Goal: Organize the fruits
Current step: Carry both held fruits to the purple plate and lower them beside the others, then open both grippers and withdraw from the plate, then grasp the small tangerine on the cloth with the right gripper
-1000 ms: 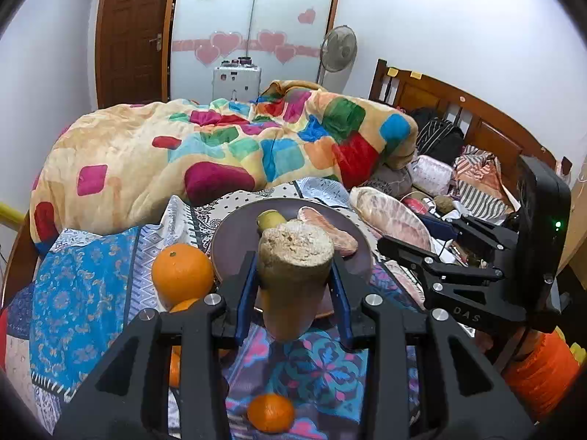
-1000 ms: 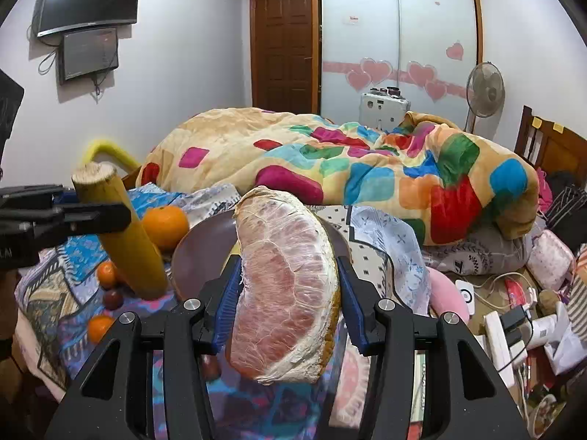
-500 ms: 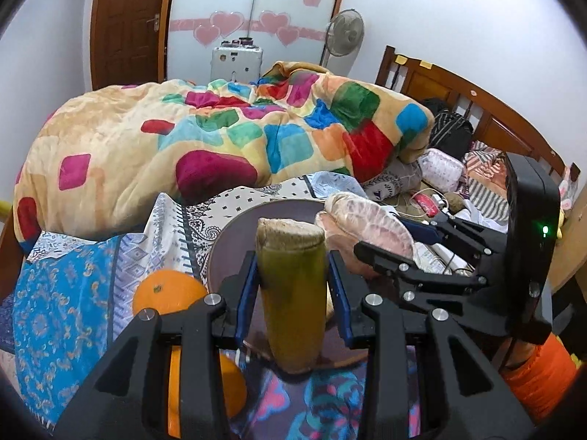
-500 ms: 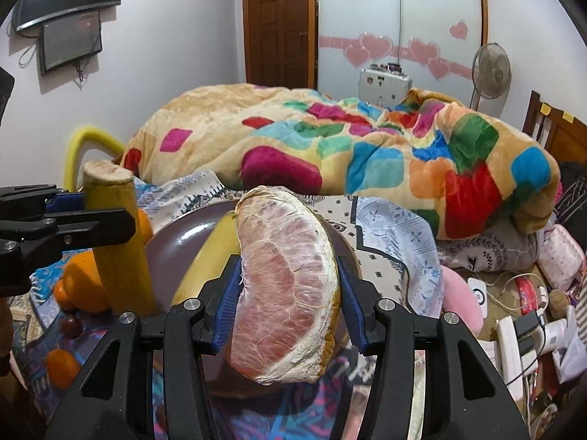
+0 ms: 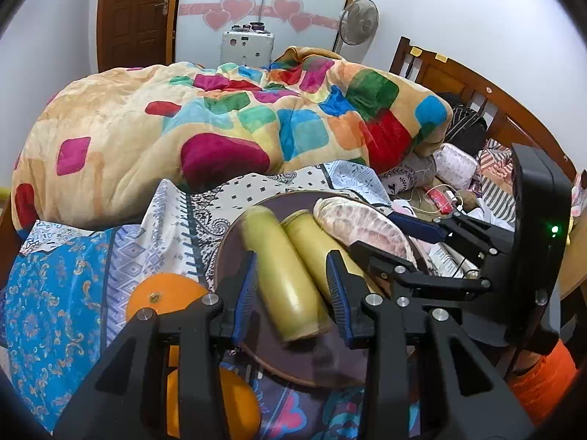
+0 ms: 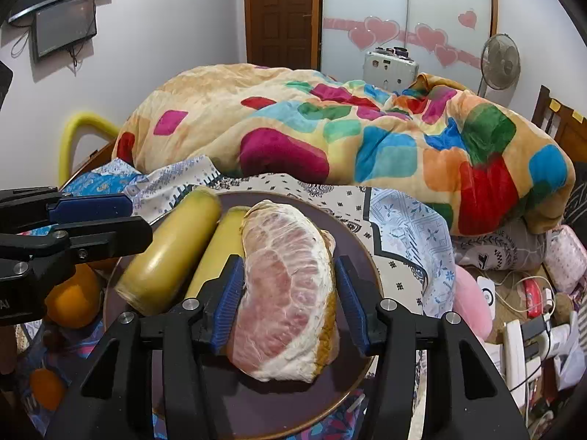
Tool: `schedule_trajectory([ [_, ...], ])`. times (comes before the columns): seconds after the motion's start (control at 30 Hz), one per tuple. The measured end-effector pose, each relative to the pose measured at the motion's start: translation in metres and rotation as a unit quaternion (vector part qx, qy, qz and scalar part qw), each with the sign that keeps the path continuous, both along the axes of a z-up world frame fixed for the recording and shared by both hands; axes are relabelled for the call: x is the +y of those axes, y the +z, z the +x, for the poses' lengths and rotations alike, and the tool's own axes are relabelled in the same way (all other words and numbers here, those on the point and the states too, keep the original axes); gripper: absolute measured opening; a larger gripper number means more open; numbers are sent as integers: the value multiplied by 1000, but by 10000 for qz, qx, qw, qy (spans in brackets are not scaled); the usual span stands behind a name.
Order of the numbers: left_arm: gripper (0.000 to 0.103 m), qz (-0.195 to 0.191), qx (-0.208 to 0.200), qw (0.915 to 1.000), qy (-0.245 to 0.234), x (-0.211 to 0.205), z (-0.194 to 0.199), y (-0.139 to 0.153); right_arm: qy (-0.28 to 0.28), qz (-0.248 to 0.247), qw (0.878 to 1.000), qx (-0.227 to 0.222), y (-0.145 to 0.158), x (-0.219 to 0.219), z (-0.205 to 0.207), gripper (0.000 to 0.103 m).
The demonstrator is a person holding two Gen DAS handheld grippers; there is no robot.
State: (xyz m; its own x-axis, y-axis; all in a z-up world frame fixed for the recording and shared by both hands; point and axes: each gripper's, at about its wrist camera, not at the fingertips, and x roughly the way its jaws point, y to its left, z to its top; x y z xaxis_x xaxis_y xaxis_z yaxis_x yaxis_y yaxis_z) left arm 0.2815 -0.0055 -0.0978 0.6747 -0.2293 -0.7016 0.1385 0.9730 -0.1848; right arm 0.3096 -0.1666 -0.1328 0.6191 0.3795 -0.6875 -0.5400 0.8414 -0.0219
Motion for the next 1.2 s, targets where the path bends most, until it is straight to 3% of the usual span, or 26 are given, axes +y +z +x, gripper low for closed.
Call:
schedule_trajectory([
  [0.37, 40, 234, -147, 9996, 116, 3, -35, 13, -46, 227, 9995, -218, 30, -17, -35, 50],
  [0.67, 49, 286, -429, 9985, 209, 4, -84, 39, 16, 315, 9982, -514, 52, -25, -83, 52],
  [0.93, 58, 385, -560, 9970, 373, 14, -128, 46, 161, 415, 9979, -470, 51, -23, -117, 56],
  [1.2, 63, 451, -441, 9966, 533, 38, -166, 26, 461, 483, 9972, -334, 38, 3, -144, 58],
])
